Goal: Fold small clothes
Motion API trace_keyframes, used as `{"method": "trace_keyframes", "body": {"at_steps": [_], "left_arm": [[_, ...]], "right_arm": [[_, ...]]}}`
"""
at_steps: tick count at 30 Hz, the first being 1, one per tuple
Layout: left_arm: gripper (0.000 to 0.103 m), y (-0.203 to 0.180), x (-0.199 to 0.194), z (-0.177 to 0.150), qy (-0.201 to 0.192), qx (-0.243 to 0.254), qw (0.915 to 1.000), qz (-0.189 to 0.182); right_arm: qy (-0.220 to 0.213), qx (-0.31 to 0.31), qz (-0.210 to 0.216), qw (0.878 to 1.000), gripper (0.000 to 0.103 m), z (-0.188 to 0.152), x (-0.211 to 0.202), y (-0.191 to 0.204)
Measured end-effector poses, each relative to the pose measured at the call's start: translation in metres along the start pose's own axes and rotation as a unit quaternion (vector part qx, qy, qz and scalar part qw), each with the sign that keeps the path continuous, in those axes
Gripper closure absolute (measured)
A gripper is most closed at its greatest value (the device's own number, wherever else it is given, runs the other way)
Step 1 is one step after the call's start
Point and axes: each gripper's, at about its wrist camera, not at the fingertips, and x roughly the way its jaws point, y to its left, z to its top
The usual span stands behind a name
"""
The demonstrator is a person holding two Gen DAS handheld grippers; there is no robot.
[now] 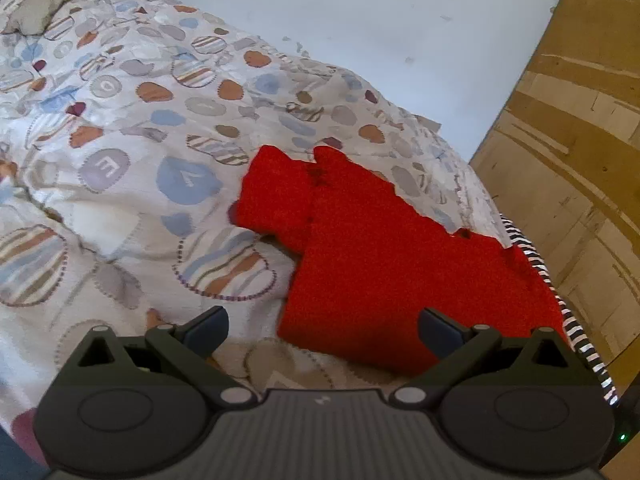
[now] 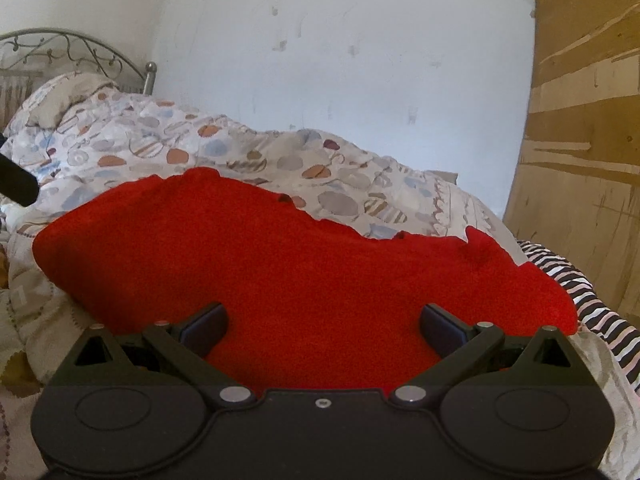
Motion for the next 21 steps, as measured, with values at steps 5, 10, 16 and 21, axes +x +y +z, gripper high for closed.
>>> {"method": "trace_keyframes", "body": {"at_steps": [5,10,16,21], "left_arm": [[0.0,-0.006,0.022,-0.003,0.046,0.023,0.9954,-0.081],[0.0,-0.006,0.043,0.0,0.057,0.004,0.996,-0.068],[0.0,-0.002,0.037,0.011,0.042,0.039,0.9984,-0.003],[0.0,0.02,0.031,0.021,0.032,-0.004,0.9993,-0.019]], "right_arm": [[-0.014,0.002,-0.001,1.0,0.0,-0.004,-0.002,0.0],[-0.019,0.006,0.003,1.0,0.0,-0.005,-0.001,-0.001],[-0.022,0.009,0.004,1.0,0.0,-0.007,-0.004,-0.002],[-0.023,0.008,0.002,1.0,0.0,-0.008,-0.005,-0.001]]}}
